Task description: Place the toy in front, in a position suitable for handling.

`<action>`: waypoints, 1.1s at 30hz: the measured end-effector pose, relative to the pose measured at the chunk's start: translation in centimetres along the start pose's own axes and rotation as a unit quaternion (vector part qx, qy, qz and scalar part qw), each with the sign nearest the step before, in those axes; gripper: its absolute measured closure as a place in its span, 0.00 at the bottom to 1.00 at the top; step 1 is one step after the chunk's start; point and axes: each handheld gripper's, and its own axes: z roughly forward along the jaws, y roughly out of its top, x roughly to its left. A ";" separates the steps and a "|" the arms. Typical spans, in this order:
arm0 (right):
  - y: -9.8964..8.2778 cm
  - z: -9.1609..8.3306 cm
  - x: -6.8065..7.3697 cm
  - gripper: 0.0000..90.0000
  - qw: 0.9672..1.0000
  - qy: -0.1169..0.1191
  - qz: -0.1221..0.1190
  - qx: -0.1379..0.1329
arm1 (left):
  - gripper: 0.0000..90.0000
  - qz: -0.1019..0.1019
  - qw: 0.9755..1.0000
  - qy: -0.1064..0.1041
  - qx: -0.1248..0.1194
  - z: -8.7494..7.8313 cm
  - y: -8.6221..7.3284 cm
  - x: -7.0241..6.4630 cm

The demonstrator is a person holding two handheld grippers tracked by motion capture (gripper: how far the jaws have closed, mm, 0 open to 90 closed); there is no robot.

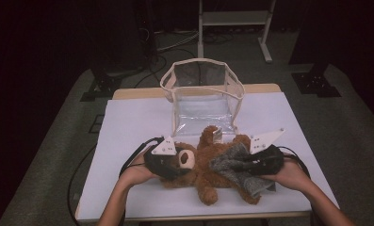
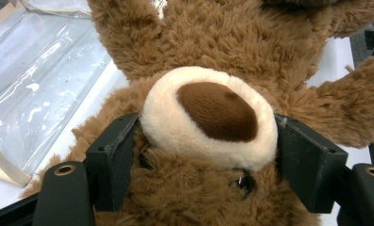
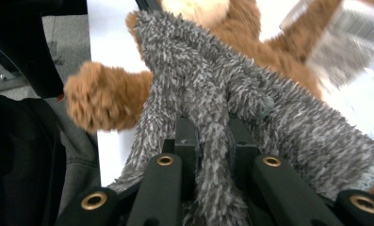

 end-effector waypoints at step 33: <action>3.2 2.6 0.1 0.87 1.000 0.015 -0.026 -0.003 | 0.29 0.000 1.000 0.001 0.004 0.2 0.1 -0.1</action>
